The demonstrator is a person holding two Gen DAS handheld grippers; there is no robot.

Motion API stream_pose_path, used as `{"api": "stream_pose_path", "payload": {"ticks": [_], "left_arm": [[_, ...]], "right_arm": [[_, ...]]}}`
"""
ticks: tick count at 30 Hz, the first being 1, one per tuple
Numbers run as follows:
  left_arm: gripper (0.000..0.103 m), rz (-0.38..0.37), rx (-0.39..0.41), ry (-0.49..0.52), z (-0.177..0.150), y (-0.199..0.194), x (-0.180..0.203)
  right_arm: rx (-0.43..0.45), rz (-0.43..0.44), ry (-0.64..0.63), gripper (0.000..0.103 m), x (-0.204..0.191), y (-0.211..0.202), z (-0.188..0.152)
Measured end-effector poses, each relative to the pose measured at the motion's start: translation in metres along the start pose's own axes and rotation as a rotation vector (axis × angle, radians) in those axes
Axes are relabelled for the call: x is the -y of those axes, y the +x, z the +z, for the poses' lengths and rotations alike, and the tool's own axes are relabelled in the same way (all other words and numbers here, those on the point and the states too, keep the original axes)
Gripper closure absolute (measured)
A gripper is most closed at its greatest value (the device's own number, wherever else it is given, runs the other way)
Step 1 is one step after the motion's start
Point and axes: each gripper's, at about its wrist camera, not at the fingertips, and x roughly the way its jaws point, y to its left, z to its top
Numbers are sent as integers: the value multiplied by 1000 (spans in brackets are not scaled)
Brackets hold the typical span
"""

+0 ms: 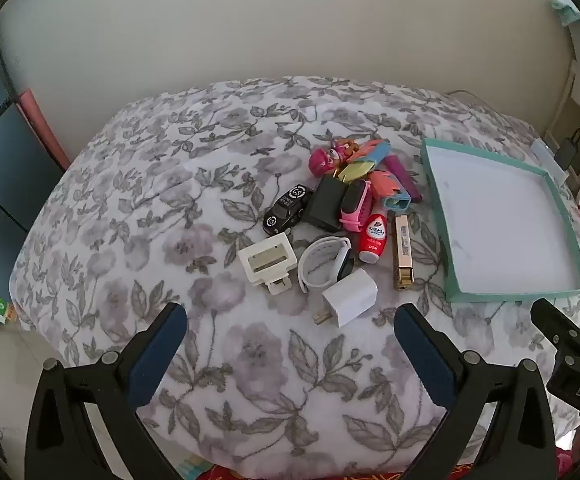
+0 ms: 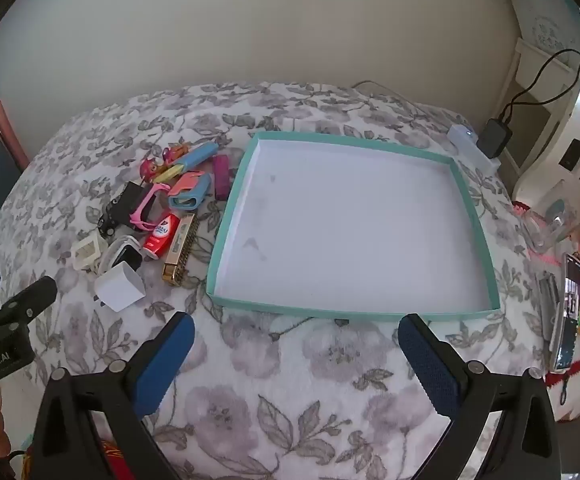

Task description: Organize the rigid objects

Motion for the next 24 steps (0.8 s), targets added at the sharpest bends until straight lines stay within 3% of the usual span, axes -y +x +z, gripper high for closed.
{"api": "stream_pose_path", "payload": {"ticks": [24], "left_arm": [[0, 4, -4, -59, 0, -2, -7]], "right_arm": [[6, 8, 17, 0, 4, -2, -1]]}}
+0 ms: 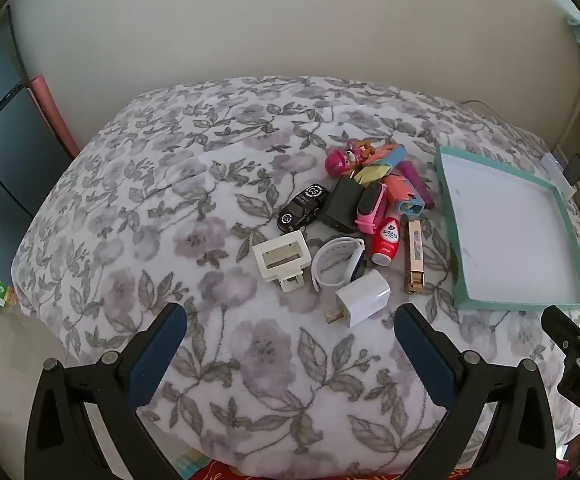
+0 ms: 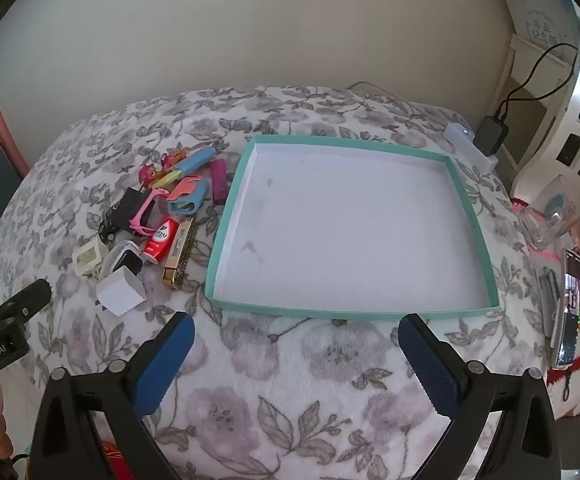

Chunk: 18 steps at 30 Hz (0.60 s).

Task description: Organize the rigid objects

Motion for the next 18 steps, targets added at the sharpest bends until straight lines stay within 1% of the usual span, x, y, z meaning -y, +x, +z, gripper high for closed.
{"api": "stream_pose_path", "payload": {"ticks": [18], "left_arm": [[0, 15, -13, -16, -1, 2, -3]], "right_arm": [[-5, -1, 1, 0, 0, 1, -1]]}}
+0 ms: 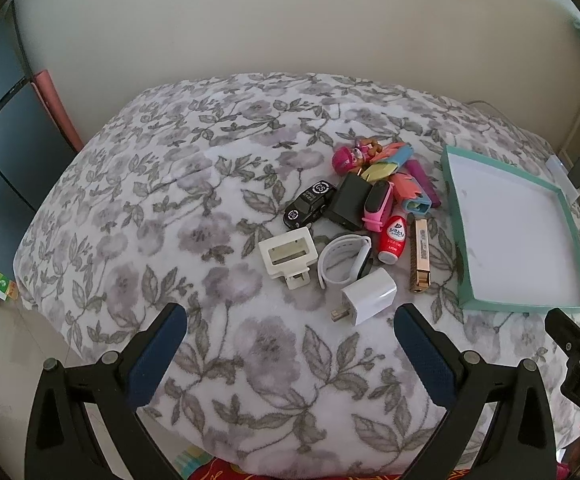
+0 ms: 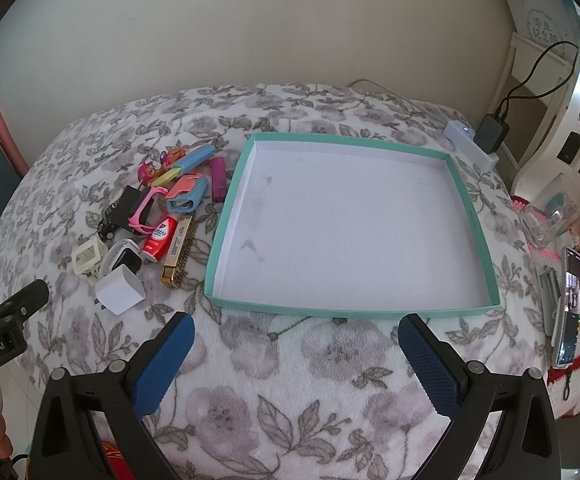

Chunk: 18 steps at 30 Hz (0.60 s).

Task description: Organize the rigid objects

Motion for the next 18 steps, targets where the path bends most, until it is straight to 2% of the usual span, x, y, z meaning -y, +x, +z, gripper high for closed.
{"api": "stream_pose_path", "payload": {"ticks": [18], "left_arm": [[0, 6, -19, -17, -1, 5, -2]], "right_arm": [[-3, -1, 1, 0, 0, 1, 0]]}}
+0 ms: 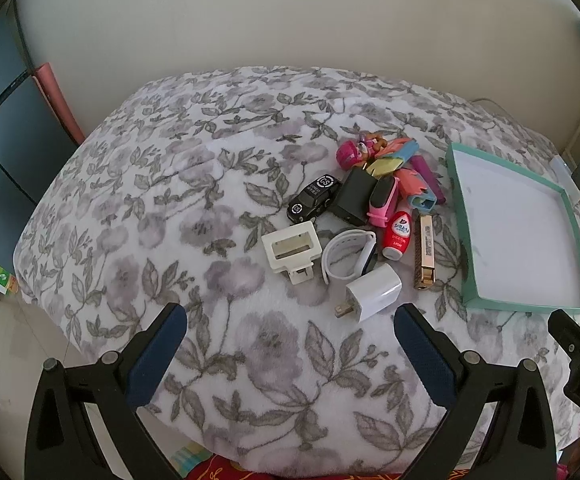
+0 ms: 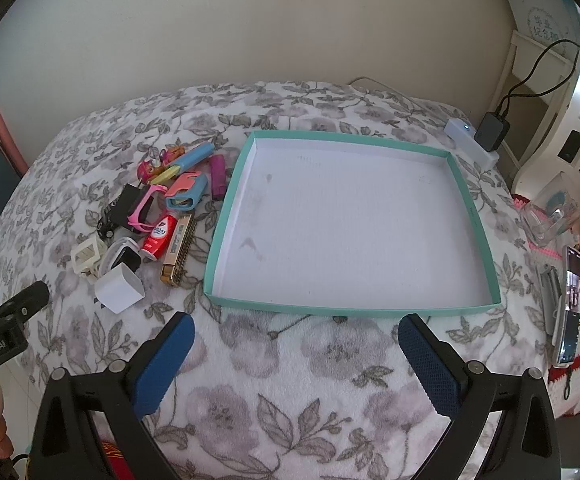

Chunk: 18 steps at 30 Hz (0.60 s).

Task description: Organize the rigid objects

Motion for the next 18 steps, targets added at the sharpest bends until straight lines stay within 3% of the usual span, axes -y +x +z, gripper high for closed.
{"api": "stream_pose_path", "payload": {"ticks": [18], "left_arm": [[0, 1, -10, -9, -2, 3, -3]], "right_arm": [[-4, 0, 0, 0, 0, 1, -1]]}}
